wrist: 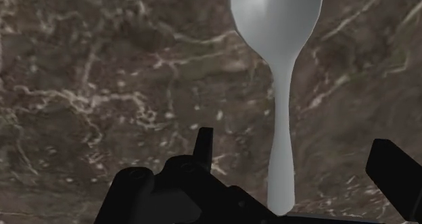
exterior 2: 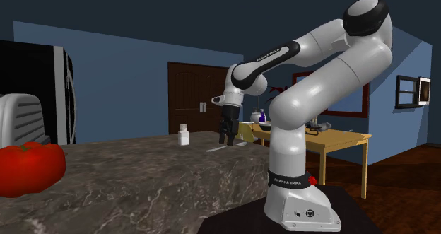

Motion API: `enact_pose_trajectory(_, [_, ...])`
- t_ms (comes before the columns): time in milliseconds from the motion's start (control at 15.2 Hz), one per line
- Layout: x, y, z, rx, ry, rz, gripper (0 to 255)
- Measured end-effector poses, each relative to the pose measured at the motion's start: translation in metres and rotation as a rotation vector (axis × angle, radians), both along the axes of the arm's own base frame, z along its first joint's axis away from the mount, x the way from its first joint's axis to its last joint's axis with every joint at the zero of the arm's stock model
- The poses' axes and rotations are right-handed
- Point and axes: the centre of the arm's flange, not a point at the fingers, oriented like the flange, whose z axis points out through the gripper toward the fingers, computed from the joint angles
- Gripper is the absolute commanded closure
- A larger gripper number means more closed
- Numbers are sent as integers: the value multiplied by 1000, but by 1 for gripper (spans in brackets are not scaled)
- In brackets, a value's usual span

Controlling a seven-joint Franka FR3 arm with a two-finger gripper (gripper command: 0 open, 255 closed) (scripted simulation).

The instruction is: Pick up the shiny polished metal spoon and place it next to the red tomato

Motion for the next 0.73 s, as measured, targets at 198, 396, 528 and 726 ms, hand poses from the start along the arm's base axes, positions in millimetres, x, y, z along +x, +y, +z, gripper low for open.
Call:
enact_pose_trajectory(198, [0,0,0,0,0,0,255])
enact_pose_trajectory(396, [0,0,0,0,0,0,255])
enact_pose_trajectory(528, [0,0,0,0,0,0,255])
enact_pose_trajectory(726, [0,0,0,0,0,0,255])
